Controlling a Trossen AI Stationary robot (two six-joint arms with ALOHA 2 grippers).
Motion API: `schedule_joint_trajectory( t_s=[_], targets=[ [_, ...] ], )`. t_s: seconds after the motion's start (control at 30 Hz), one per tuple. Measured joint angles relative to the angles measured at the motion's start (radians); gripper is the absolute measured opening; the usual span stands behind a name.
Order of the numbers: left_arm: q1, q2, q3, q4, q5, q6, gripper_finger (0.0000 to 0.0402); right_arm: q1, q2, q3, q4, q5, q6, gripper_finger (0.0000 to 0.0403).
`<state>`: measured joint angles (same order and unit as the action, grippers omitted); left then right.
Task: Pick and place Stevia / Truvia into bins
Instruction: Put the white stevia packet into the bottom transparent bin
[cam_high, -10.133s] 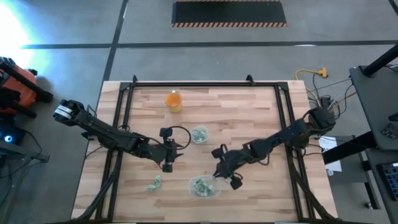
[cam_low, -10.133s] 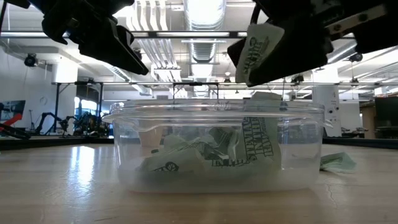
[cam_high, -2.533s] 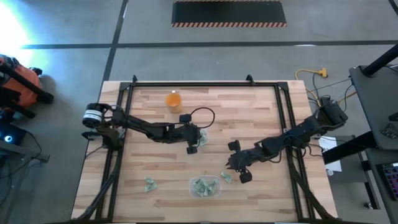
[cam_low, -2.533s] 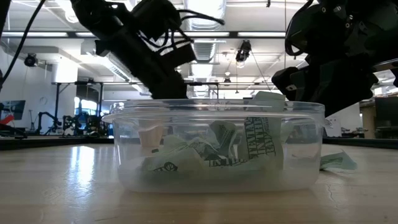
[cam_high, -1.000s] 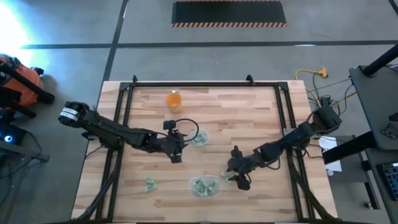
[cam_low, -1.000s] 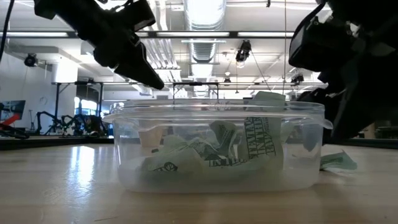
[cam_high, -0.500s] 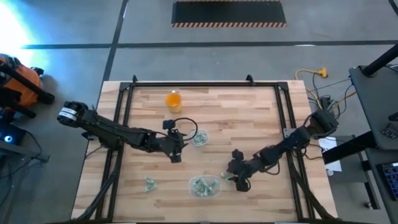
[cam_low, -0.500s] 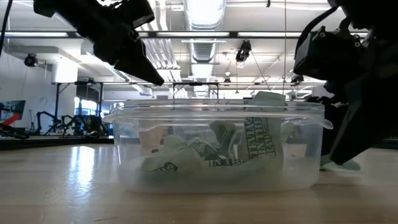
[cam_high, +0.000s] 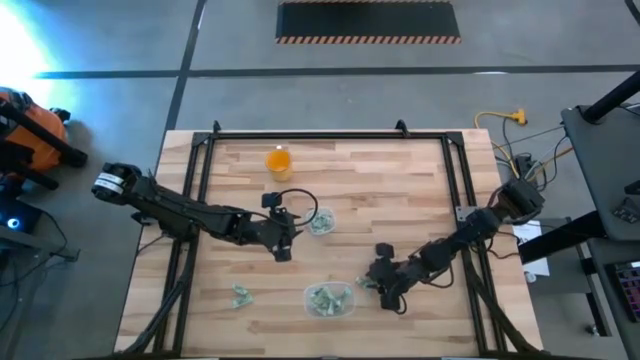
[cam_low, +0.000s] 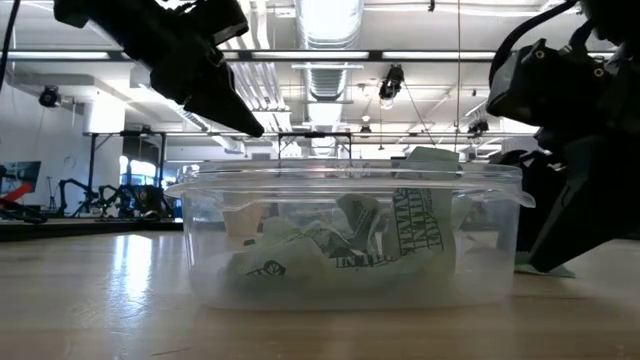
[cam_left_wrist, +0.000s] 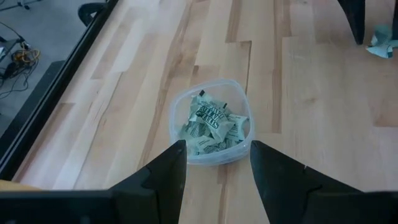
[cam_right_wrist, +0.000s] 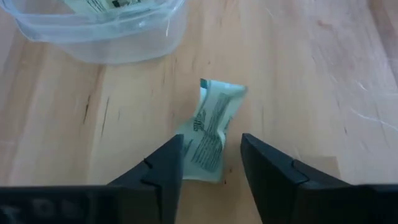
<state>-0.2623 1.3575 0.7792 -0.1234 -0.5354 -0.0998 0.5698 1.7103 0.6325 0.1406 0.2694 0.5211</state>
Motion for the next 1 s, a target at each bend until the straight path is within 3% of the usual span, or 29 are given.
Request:
schedule_joint_trajectory(
  t_s=[0.57, 0.8, 1.0],
  targets=[
    [0.000, 0.000, 0.000, -0.025, 0.000, -0.004, 0.0162, 0.035, -0.004, -0.003, -0.012, 0.057, -0.020, 0.0015],
    [0.000, -0.005, -0.001, -0.064, 0.000, -0.026, 0.0162, 0.035, -0.050, -0.007, -0.072, 0.065, -0.058, 0.0009],
    [-0.002, -0.012, -0.001, -0.121, 0.001, -0.060, 0.0162, 0.035, -0.147, -0.008, -0.206, 0.160, -0.058, 0.0008]
  ],
)
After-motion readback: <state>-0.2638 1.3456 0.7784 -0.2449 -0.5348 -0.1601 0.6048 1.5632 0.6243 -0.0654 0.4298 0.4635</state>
